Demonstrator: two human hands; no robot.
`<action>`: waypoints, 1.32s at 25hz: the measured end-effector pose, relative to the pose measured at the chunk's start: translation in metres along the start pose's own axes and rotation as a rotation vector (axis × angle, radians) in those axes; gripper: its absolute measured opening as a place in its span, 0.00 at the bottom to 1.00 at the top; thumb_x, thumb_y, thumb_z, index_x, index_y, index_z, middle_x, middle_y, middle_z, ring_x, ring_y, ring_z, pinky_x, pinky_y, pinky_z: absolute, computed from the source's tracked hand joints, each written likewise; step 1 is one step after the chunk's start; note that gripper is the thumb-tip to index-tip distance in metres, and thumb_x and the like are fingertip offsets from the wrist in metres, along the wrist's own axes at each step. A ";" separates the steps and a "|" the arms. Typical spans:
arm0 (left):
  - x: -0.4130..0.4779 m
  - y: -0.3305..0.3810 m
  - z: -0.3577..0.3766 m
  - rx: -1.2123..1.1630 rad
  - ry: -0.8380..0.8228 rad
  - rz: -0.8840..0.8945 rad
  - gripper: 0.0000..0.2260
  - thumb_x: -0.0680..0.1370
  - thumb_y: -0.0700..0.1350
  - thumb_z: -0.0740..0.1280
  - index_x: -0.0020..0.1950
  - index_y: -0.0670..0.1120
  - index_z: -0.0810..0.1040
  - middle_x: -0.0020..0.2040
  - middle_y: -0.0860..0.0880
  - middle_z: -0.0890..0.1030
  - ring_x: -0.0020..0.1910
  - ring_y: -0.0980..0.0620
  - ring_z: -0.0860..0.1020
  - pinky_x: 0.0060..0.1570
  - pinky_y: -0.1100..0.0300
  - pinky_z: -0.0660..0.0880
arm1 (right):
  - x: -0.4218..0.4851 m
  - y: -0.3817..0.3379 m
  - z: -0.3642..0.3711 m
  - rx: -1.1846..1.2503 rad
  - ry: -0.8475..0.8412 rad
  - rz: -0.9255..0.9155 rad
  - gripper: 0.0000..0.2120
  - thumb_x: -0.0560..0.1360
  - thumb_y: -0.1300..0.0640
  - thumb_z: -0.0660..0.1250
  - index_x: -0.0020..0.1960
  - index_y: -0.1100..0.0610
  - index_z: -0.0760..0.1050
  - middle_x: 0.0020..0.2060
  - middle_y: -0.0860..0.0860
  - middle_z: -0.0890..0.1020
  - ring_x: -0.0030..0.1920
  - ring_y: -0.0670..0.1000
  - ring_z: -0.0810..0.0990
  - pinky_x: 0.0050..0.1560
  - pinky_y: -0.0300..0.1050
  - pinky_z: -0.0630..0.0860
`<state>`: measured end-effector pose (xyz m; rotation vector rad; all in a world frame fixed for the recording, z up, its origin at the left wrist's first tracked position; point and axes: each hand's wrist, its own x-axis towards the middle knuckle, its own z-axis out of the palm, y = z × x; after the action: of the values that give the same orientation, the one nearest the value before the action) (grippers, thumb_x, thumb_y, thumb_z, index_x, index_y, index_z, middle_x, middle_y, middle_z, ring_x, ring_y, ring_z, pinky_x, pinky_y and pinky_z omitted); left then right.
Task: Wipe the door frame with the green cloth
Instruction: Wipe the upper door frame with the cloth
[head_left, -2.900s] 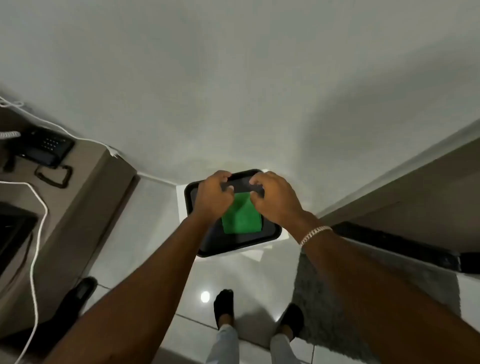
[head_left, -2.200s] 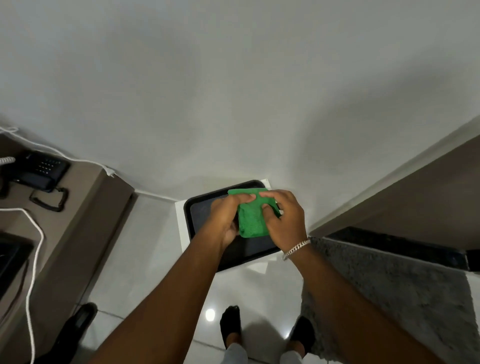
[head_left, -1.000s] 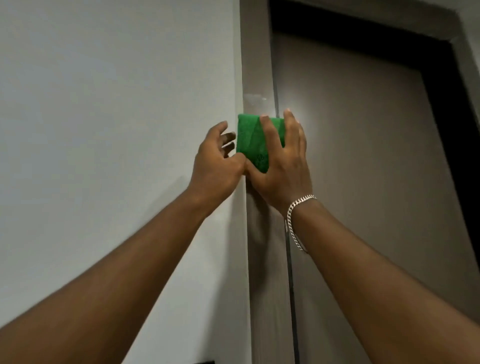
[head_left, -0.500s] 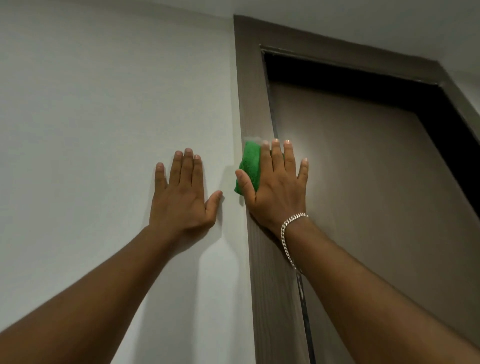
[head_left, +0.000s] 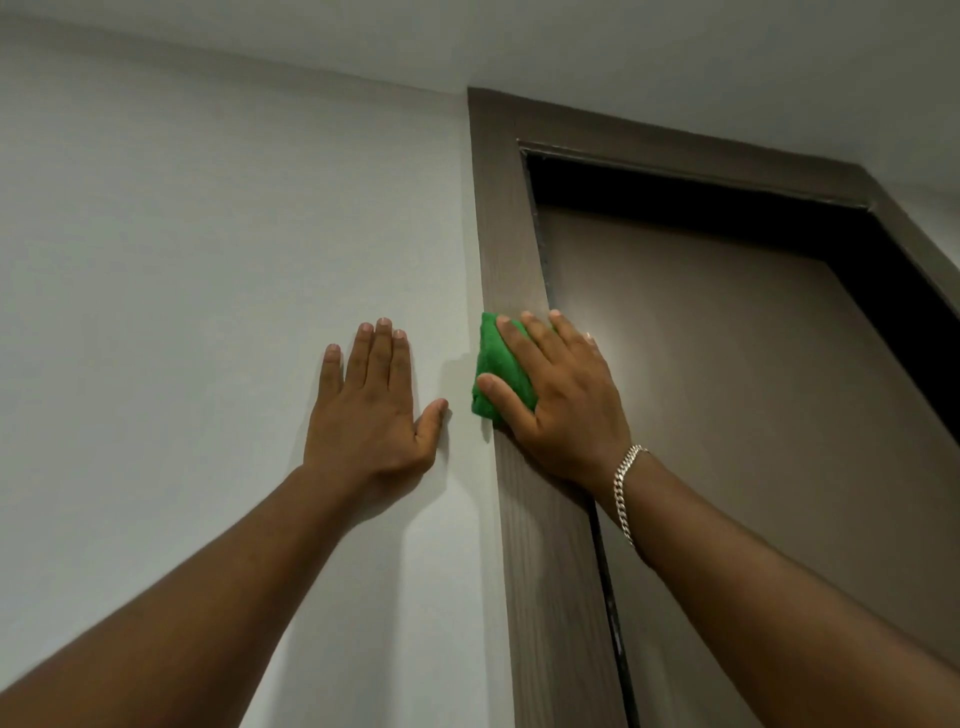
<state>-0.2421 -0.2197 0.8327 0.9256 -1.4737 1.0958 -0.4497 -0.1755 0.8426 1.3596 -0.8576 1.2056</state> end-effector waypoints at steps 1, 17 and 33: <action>0.000 0.000 0.000 -0.009 -0.002 -0.007 0.36 0.77 0.64 0.39 0.78 0.44 0.35 0.81 0.45 0.36 0.79 0.48 0.34 0.78 0.45 0.38 | 0.014 0.003 0.001 -0.007 -0.002 0.049 0.33 0.79 0.34 0.48 0.78 0.50 0.59 0.77 0.55 0.67 0.78 0.60 0.60 0.76 0.64 0.57; -0.003 0.000 -0.001 -0.028 0.009 -0.009 0.36 0.78 0.63 0.40 0.79 0.44 0.37 0.81 0.45 0.38 0.79 0.48 0.35 0.79 0.46 0.39 | 0.052 0.014 0.003 -0.038 -0.013 -0.082 0.29 0.81 0.37 0.52 0.77 0.51 0.61 0.75 0.56 0.69 0.76 0.59 0.65 0.77 0.65 0.57; -0.022 -0.012 -0.002 -0.004 -0.008 0.024 0.36 0.77 0.65 0.37 0.78 0.47 0.34 0.81 0.48 0.35 0.78 0.51 0.33 0.79 0.48 0.38 | 0.048 0.001 -0.003 0.013 -0.083 -0.042 0.26 0.81 0.41 0.55 0.77 0.50 0.62 0.75 0.56 0.67 0.74 0.58 0.66 0.77 0.64 0.57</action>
<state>-0.2263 -0.2211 0.8135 0.9126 -1.4969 1.1078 -0.4399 -0.1666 0.8890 1.4400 -0.8764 1.1310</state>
